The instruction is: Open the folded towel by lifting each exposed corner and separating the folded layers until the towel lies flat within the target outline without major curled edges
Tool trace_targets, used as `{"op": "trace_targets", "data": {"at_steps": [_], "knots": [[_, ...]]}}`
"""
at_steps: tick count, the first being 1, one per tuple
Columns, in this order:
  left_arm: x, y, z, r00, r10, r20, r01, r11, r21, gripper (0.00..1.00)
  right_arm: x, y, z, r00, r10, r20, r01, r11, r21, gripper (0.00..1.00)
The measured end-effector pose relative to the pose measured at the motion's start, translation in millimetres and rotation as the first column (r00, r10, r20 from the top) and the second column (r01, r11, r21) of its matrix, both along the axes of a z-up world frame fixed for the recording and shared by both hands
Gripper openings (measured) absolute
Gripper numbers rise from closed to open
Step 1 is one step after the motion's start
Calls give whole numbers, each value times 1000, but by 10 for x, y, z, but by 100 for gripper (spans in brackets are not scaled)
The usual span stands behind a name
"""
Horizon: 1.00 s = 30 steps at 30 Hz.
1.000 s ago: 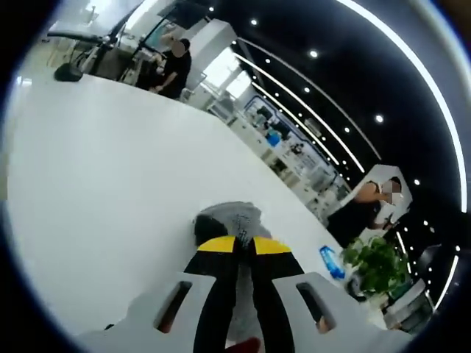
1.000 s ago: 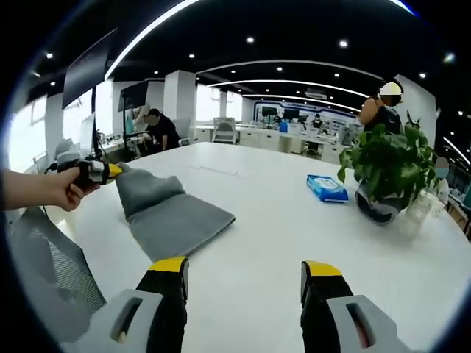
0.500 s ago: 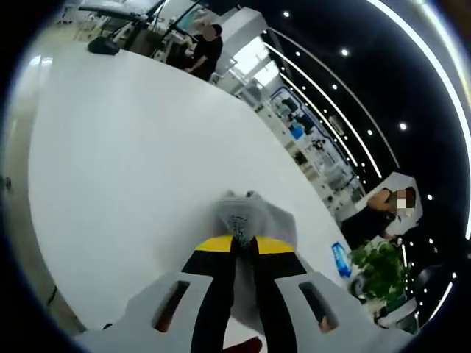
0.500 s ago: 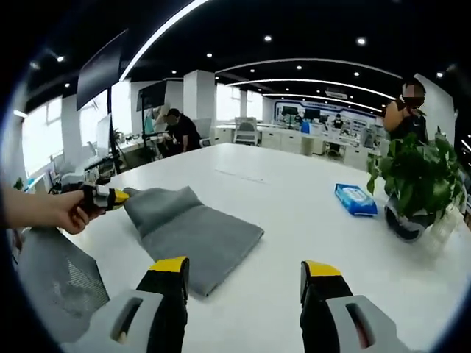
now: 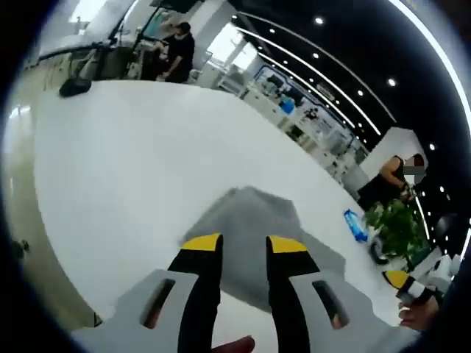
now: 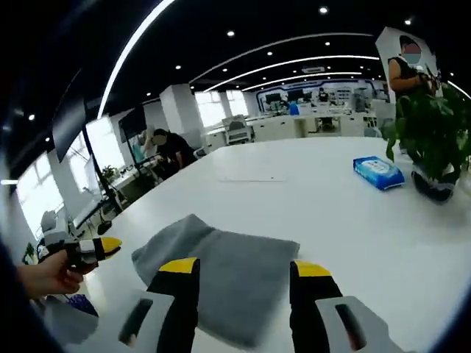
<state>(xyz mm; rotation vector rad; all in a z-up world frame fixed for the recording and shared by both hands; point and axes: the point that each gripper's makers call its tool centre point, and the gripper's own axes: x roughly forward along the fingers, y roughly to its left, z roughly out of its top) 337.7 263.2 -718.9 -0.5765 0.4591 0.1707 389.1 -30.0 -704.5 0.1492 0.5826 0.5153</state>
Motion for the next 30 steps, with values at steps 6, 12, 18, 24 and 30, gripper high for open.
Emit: {"op": "trace_targets", "data": {"at_steps": [6,12,18,24,30], "knots": [[305,1,-116,985,-170,-37,173,975,140,22,-55,168,-311,998,44,-49,-47,996,-71,38],[483,-102,-436,947,-298,-116,315,933,175,22,-187,164,-827,982,61,-177,-92,980,-174,28],[502,-146,-674,915,-353,-194,389,898,203,20,-233,149,-943,980,109,-164,-151,952,-267,25],[485,-182,-702,903,-373,-214,419,874,246,19,-242,116,-974,976,167,-141,-207,910,-358,22],[416,-258,-710,876,-423,-231,480,810,336,19,-270,62,-984,972,173,-162,-224,895,-386,21]]}}
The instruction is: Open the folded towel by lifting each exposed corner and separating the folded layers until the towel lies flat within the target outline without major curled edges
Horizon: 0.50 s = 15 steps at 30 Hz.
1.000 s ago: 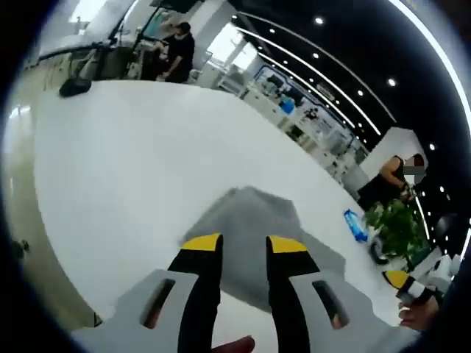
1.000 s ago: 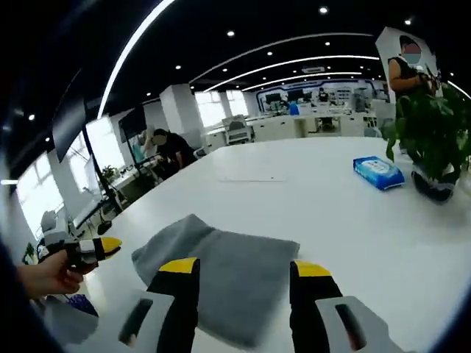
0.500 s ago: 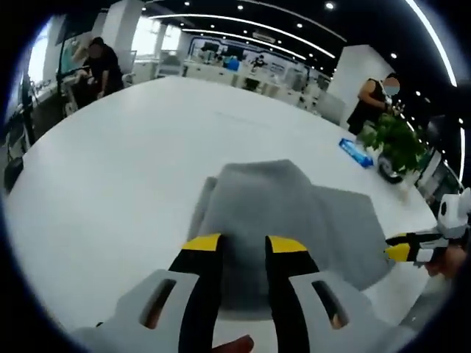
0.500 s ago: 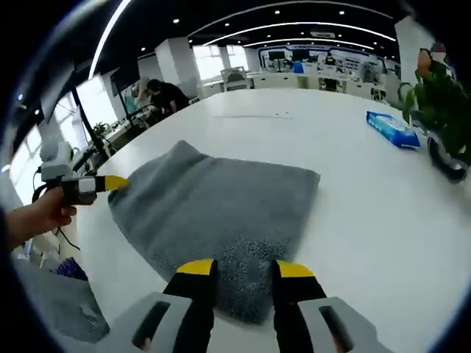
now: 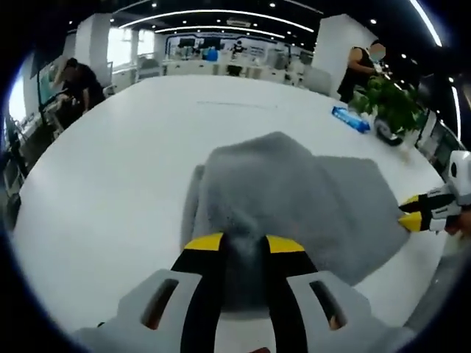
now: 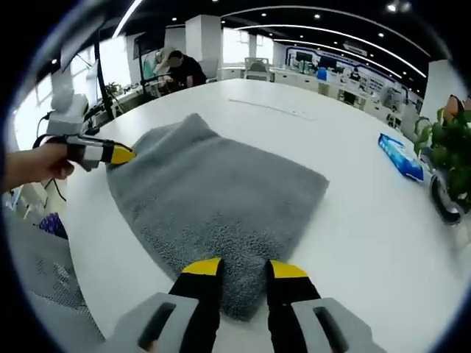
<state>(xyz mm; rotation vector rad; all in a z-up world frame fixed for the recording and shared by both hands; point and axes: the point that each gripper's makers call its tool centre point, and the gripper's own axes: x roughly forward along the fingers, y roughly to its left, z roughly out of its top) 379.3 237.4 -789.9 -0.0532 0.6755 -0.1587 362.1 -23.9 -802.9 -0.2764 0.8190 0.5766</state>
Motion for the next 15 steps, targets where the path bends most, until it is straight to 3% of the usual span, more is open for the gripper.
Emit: {"op": "trace_targets", "data": {"at_steps": [15], "knots": [[-381,-320,-9,997,-60,-44,58,998,-34,21,-68,-292,-18,996,31,-89,-35,998,-45,19]]}}
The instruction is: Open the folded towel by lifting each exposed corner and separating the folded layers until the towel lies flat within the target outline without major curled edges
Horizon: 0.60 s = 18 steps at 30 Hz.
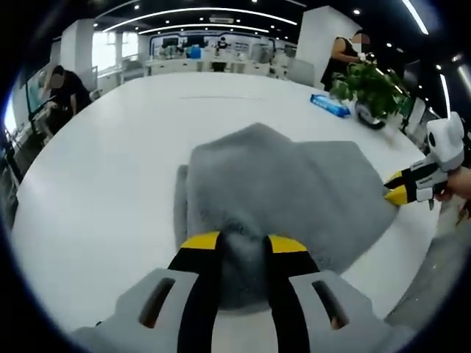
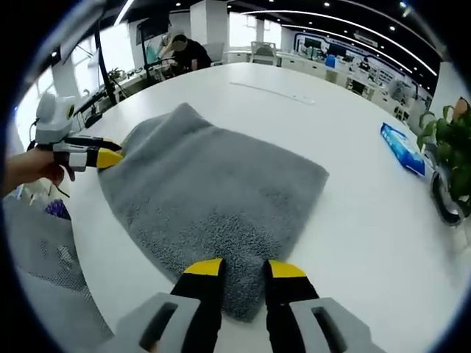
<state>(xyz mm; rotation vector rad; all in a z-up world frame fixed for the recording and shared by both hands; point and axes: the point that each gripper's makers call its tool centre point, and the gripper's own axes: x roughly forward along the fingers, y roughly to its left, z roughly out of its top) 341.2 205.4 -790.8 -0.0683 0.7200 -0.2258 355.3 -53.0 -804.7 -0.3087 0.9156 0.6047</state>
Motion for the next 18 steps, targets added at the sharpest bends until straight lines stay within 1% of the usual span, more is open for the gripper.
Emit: {"op": "trace_targets", "data": {"at_steps": [3,8,14,18], "knots": [[-49,-53,-7,1000,-9,-26,10,1000,11,21,5,-43,-3,1000,15,-7,-15,1000,-3,18],[-121,-113,-17,998,-24,-52,25,1000,18,21,34,-90,-6,998,52,-23,-52,999,-6,16],[-208,-186,-38,995,-52,-90,52,999,4,21,89,-166,-10,994,103,-33,-103,995,-16,16],[-288,-308,-57,988,-89,-127,89,996,-4,21,159,-237,-12,990,136,-37,-137,990,-30,16]]}}
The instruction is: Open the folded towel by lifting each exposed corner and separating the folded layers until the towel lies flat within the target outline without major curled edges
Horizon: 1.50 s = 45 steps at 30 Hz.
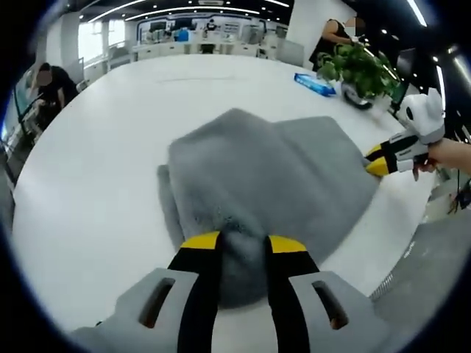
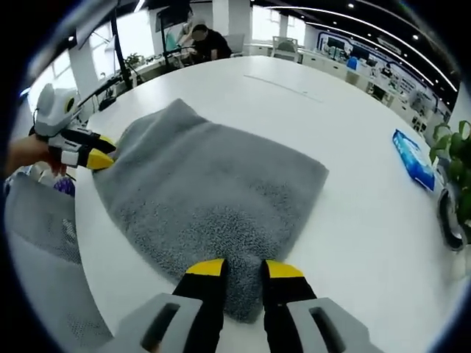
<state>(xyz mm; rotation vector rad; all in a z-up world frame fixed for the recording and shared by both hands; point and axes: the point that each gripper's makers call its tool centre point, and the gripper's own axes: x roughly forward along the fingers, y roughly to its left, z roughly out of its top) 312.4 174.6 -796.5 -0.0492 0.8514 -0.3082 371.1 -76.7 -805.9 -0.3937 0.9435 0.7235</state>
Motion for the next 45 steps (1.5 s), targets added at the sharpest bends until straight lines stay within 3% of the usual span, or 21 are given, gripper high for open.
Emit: {"op": "trace_targets", "data": {"at_steps": [8,27,39,45], "knots": [[-146,-222,-24,996,-65,-59,64,998,-18,21,191,-123,-2,999,46,-1,-46,999,-18,16],[-331,-770,-26,989,-128,-72,125,991,-37,21,668,-206,21,979,199,-49,-203,974,-97,16],[-458,-1245,-18,977,-196,-89,186,977,-105,20,984,-251,12,971,238,-4,-238,970,-54,14],[-471,-1392,-19,970,-232,-70,227,971,-78,20,1053,-243,18,970,241,11,-240,970,-37,14]]}}
